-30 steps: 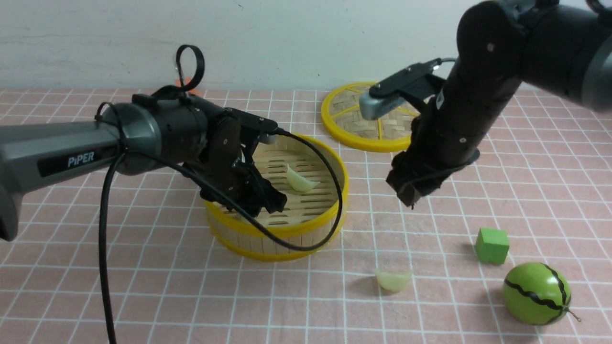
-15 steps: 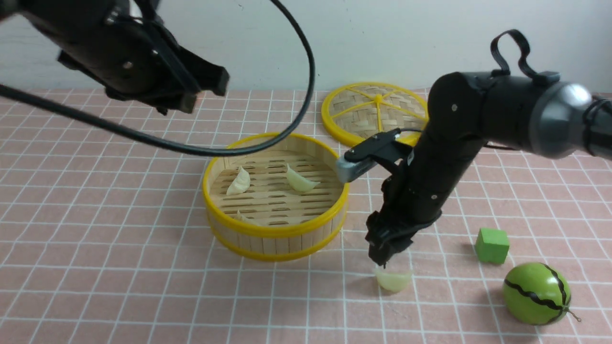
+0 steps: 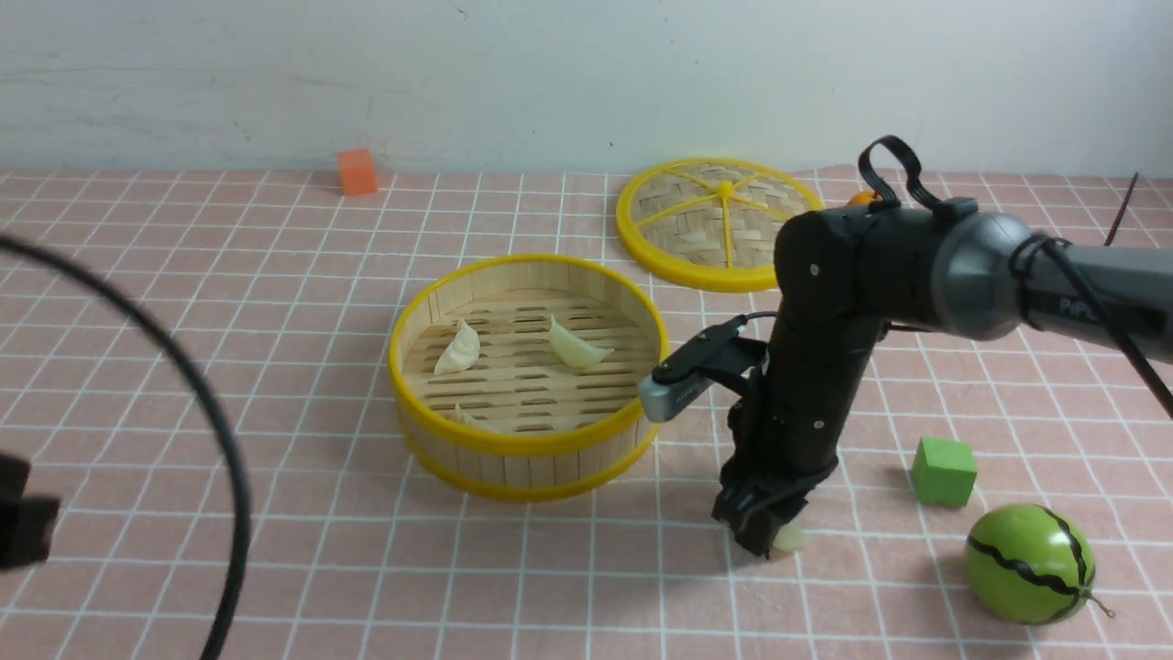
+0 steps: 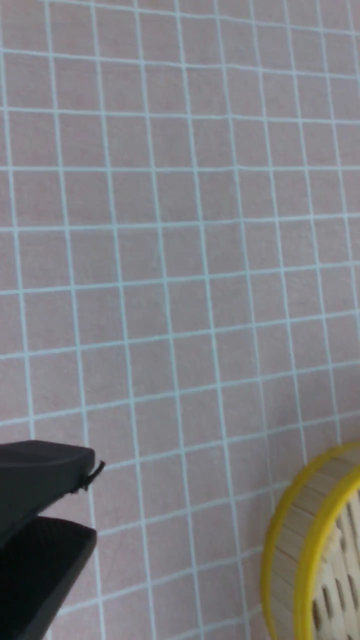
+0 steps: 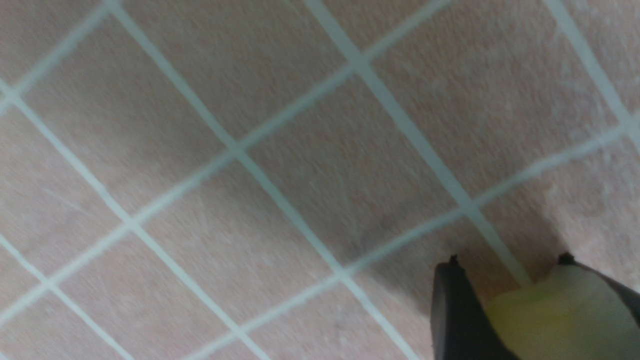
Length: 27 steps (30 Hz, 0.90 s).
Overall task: Put the dumplings into the steamer on the table with the pink tablecloth.
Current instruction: 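Reach for and grasp a dumpling lying on the table beside the steamer, then place the dumpling in the bamboo steamer basket with the right gripper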
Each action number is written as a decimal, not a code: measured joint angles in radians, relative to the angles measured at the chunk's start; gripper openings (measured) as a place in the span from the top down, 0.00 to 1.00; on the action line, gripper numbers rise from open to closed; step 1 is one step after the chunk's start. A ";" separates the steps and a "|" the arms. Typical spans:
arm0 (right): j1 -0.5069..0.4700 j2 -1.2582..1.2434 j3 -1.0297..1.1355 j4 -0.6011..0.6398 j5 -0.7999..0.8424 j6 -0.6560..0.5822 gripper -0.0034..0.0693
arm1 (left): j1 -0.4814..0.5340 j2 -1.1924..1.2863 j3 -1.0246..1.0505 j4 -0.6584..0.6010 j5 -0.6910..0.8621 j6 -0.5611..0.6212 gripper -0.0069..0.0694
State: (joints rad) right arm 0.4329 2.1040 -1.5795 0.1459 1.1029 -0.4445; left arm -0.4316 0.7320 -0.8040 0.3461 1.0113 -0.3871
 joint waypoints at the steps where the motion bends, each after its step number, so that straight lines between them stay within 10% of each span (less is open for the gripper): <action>1: -0.001 -0.002 -0.011 -0.012 0.019 0.000 0.62 | 0.000 -0.035 0.029 0.009 -0.006 -0.014 0.72; 21: 0.098 0.193 -0.421 0.160 -0.252 0.033 0.63 | 0.000 -0.341 0.538 0.086 -0.571 -0.183 0.72; 27: 0.098 0.184 -0.424 0.145 -0.254 0.088 0.29 | 0.000 -0.341 0.538 0.087 -0.566 -0.183 0.71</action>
State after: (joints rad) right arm 0.5313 2.2877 -2.0038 0.2909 0.8488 -0.3566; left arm -0.4316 0.3910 -0.2657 0.4331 0.4451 -0.5698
